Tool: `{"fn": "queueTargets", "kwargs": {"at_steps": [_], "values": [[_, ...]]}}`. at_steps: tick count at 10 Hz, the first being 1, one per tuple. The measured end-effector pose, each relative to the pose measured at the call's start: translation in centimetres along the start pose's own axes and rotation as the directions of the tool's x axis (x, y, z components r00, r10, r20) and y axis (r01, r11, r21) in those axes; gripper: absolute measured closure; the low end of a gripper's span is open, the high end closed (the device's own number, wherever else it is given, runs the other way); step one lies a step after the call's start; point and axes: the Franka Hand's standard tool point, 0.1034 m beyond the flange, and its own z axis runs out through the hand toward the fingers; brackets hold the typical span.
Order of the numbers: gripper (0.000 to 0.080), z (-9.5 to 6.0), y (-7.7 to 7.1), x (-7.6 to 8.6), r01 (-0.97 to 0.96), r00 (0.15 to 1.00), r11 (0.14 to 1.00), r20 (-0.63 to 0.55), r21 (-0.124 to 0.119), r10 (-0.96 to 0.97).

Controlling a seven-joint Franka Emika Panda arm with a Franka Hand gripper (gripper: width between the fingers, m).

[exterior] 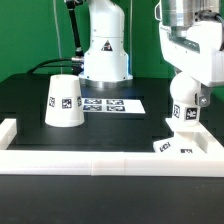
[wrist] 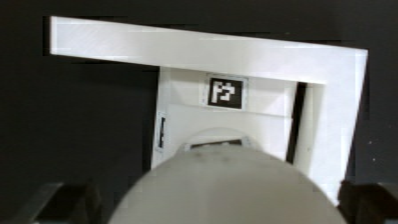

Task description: Assemble lamp

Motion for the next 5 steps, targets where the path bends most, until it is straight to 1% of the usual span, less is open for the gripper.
{"fn": "queueTargets", "kwargs": {"at_steps": [2,4,5], "values": [[0.0107,-0.6,-0.1,0.2,0.103,0.995,0.995,-0.003,0.009,-0.102],[0.0101,-1.4,0.1,0.2,0.361,0.932,0.932,-0.010,0.013,-0.361],[0.0101,-1.5,0.1,0.1,0.438,0.899,0.899,-0.013,0.015,-0.438]]}}
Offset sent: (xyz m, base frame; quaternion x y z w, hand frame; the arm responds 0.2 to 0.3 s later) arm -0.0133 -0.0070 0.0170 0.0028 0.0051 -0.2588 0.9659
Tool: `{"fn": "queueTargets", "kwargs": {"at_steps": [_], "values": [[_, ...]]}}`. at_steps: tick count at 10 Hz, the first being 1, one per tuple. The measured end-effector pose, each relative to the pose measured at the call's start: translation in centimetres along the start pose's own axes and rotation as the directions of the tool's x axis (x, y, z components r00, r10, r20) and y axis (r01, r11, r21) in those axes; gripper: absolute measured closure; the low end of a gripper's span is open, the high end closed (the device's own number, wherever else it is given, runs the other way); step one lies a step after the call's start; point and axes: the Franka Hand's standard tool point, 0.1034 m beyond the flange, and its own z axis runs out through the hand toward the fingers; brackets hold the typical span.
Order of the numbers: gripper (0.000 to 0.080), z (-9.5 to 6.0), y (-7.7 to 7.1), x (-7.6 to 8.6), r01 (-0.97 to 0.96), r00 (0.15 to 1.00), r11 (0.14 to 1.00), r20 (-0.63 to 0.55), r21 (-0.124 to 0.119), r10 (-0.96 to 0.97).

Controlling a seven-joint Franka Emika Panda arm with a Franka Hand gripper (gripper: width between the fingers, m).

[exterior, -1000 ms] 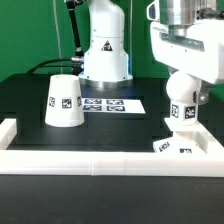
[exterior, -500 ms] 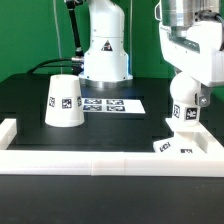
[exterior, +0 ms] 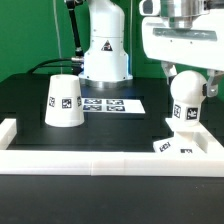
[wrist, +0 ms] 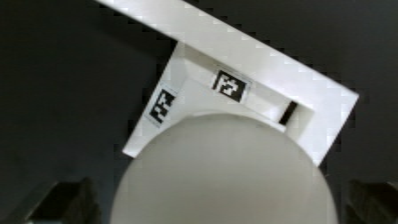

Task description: Assemble lamp

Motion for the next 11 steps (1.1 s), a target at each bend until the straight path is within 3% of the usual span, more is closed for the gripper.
{"fn": "queueTargets", "kwargs": {"at_steps": [4,6,9,11], "values": [[0.0101,0.14,0.08,-0.06,0.288,0.958,0.958,0.000,0.000,-0.288],[0.0101,0.03,0.12,0.33,0.593,0.805,0.805,-0.010,-0.016,-0.593],[0.0101,0.01,0.11,0.51,0.815,0.579,0.579,-0.009,-0.027,-0.815],[0.0101,-0.01,0.16,0.62,0.881,0.472,0.472,-0.005,-0.029,-0.881]]}}
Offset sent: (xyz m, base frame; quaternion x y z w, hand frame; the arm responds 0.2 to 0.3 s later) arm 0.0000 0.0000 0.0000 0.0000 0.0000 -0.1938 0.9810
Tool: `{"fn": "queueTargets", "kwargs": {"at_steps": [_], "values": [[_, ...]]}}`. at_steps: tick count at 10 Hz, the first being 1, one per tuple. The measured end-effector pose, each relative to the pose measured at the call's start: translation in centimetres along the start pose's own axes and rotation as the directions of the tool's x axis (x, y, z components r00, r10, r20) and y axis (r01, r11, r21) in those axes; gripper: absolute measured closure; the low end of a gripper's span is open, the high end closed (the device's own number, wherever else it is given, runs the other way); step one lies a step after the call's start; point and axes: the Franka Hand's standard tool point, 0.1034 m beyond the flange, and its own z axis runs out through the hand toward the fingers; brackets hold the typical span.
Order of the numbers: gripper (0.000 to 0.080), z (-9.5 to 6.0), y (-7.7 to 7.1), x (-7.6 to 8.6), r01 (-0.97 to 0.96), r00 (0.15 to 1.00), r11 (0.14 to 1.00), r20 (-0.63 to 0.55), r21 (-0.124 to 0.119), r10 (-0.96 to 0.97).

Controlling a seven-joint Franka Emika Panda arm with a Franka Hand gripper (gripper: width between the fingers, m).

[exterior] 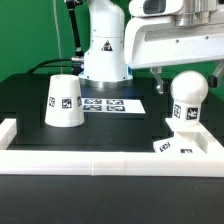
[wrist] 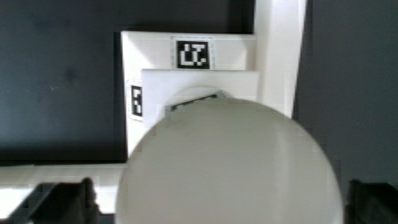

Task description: Assemble lamp

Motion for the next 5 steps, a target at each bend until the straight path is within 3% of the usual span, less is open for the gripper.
{"fn": "queueTargets", "kwargs": {"at_steps": [3,5], "values": [[0.0101,-0.02,0.16,0.01,0.175,0.985,0.985,0.000,-0.001,-0.175],[0.0101,-0.09,0.38,0.26,0.414,0.910,0.910,-0.004,-0.028,-0.414]]}}
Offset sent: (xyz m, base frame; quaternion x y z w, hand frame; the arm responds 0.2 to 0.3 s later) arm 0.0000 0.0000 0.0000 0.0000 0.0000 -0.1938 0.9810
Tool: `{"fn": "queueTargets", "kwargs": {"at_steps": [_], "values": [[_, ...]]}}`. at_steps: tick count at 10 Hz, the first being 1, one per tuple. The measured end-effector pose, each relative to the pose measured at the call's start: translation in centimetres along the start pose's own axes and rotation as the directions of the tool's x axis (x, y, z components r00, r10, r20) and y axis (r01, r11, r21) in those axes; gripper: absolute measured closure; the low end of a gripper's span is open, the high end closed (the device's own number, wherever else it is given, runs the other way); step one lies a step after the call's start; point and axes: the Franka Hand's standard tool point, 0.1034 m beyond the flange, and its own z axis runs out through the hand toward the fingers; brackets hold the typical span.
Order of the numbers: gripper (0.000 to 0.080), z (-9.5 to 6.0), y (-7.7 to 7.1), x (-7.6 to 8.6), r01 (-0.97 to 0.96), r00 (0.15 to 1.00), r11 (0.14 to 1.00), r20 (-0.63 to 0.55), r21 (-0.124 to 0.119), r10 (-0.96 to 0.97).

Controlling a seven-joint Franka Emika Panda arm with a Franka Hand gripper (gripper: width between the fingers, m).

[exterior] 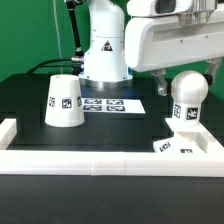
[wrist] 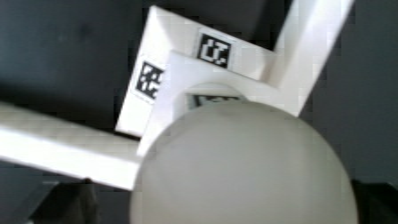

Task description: Assemble lamp

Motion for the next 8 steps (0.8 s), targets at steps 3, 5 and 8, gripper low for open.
{"fn": "queueTargets", "kwargs": {"at_steps": [3,5,8], "values": [[0.0101,0.35,-0.79,0.10,0.280,0.960,0.959,0.005,-0.036,-0.280],[0.0101,0.51,-0.67,0.03,0.483,0.876,0.874,0.025,-0.047,-0.482],[0.0101,0.57,-0.09,-0.04,0.723,0.691,0.689,0.082,-0.050,-0.719]]}}
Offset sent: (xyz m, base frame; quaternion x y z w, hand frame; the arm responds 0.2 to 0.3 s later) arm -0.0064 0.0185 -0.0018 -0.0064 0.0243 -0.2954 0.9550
